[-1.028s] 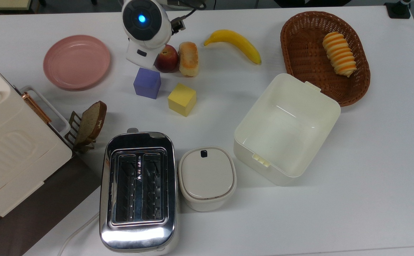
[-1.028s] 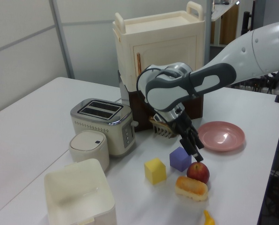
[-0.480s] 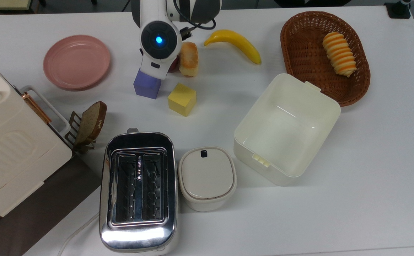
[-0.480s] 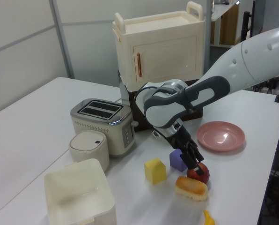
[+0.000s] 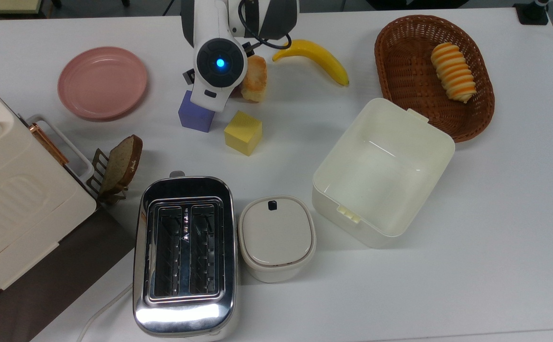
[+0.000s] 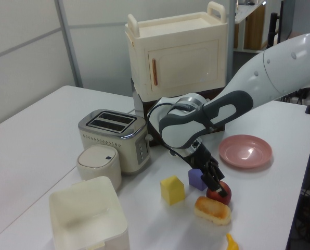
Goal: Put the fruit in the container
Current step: 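Close the gripper around the red apple, then lift the red apple and carry it over the cream container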
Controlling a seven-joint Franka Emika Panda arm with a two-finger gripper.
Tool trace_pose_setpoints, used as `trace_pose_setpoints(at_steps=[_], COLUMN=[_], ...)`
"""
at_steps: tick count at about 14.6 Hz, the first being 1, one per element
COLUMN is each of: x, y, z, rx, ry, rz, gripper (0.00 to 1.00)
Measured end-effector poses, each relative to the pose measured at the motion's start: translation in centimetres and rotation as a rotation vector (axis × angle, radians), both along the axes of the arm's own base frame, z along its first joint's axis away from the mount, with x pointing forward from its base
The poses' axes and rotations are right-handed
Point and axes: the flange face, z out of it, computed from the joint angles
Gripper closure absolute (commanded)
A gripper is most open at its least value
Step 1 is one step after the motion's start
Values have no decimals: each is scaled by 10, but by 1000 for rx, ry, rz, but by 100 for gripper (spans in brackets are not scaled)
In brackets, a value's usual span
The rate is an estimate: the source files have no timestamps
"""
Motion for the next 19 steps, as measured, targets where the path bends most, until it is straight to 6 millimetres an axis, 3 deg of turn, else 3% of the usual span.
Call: trace_pose_setpoints(at_steps=[3, 5, 7, 8, 10, 13, 15, 16, 17, 19], x=[1, 0, 0, 1, 2, 3, 7, 10, 17, 26], y=[0, 7, 15, 17, 19, 18, 17, 16, 18, 23], z=[-4, -7, -12, -15, -13, -10, 12, 33, 72, 126], rx=[-12, -18, -21, -26, -34, -35, -36, -33, -12, 40], ry=[2, 9, 11, -6, -16, -24, -39, -40, -61, -124], rz=[13, 35, 53, 50, 41, 40, 40, 36, 21, -9], gripper=[0, 18, 53, 61, 75, 76, 77, 77, 77, 77])
